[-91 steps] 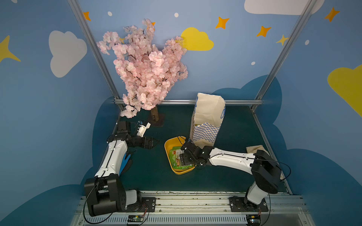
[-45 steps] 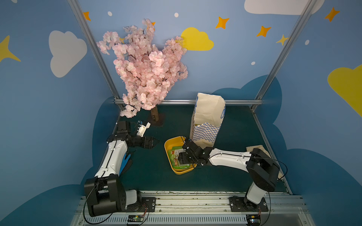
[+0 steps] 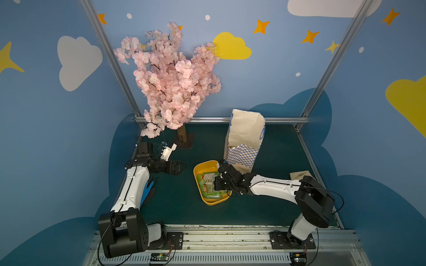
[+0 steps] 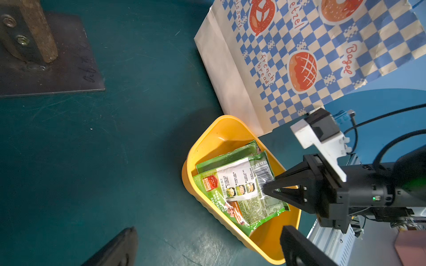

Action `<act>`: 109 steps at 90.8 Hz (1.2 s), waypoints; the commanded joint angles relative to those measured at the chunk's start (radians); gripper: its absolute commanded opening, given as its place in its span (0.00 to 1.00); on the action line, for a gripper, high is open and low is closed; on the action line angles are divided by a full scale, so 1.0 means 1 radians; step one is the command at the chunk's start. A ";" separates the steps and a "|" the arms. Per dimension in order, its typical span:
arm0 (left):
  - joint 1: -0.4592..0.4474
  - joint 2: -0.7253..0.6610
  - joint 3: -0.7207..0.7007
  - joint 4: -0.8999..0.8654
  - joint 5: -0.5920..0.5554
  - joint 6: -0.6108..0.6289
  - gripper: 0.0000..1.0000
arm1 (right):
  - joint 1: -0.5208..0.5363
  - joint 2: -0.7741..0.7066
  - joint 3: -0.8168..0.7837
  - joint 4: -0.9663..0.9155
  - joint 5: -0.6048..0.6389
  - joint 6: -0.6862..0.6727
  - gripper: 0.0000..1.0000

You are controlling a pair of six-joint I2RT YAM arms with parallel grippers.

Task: Place the condiment packets inside the bag
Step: Pick up the condiment packet from the storage box, then place the condiment packet in the paper bag.

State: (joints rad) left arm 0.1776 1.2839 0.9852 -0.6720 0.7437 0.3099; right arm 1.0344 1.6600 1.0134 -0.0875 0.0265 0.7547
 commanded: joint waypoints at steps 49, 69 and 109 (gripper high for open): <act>0.004 -0.016 0.020 -0.026 0.007 -0.009 1.00 | 0.045 -0.474 0.235 -0.322 0.232 -0.179 0.00; 0.005 -0.021 0.022 -0.031 0.004 -0.008 1.00 | 0.007 -0.554 0.327 -0.314 0.454 -0.385 0.00; 0.005 -0.031 0.034 -0.044 0.002 0.001 1.00 | -0.283 -0.341 0.616 -0.471 0.588 -0.487 0.00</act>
State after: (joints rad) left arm 0.1780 1.2766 0.9981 -0.6834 0.7403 0.3069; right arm 0.8062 1.2442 1.5673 -0.4999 0.5873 0.2947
